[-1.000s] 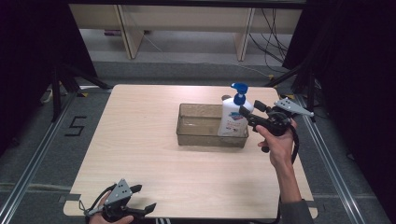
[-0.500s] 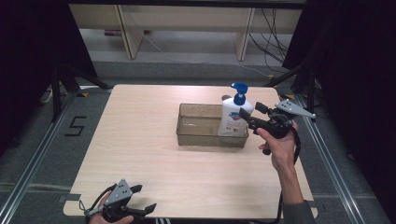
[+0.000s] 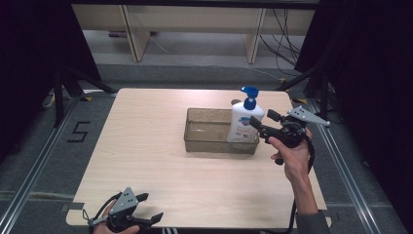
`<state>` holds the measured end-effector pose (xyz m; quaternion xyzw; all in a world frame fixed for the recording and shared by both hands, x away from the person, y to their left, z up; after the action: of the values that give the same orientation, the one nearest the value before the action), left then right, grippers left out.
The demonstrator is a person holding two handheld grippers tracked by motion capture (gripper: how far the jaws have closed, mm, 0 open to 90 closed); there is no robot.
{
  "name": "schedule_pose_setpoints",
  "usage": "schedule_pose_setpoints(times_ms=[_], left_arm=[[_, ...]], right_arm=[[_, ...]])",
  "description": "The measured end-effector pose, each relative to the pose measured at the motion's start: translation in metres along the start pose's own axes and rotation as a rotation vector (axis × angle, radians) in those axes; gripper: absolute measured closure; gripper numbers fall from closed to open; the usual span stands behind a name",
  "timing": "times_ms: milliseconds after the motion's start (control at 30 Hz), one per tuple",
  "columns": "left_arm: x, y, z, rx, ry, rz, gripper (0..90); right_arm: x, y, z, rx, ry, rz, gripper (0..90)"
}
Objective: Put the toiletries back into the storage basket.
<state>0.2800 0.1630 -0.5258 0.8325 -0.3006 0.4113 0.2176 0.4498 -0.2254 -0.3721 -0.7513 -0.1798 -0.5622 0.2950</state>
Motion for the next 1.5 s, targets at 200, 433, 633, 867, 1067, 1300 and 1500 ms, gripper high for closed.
schedule_pose_setpoints(times_ms=[200, 433, 633, 867, 1067, 1300, 1500], left_arm=[[0.0, 0.0, 0.0, -0.003, 0.002, -0.001, 15.9], [0.0, 0.0, 0.0, 0.003, -0.006, 0.003, 15.9], [0.0, 0.0, 0.0, 0.002, -0.004, 0.001, 15.9], [0.0, 0.0, 0.0, -0.004, 0.0, 0.008, 15.9], [0.0, -0.001, -0.001, 0.001, -0.012, 0.018, 15.9], [0.0, 0.0, 0.0, -0.005, 0.007, 0.002, 15.9], [0.0, 0.0, 0.0, -0.006, 0.005, 0.01, 15.9]], right_arm=[[-0.002, -0.003, 0.0, -0.005, -0.024, -0.003, 18.5], [-0.005, -0.009, -0.004, -0.003, -0.04, 0.011, 18.0], [-0.01, -0.011, -0.009, -0.011, -0.051, 0.007, 17.7], [-0.02, -0.008, -0.01, -0.008, -0.075, 0.017, 17.2], [-0.022, -0.007, -0.014, -0.017, -0.08, 0.004, 17.2], [-0.027, -0.012, -0.018, -0.006, -0.08, 0.01, 17.1], [-0.034, -0.021, -0.02, 0.016, -0.089, 0.006, 17.0]])
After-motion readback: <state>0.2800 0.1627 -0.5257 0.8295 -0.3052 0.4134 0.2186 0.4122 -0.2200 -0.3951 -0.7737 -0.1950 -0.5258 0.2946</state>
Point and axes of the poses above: each handheld gripper's, and its own axes: z roughly forward along the jaws, x roughly out of its top, y roughly to its right, the point moved 5 cm from there along z, roughly forward along the jaws, and after that the axes turned 4 degrees about x, right-handed, at the moved point
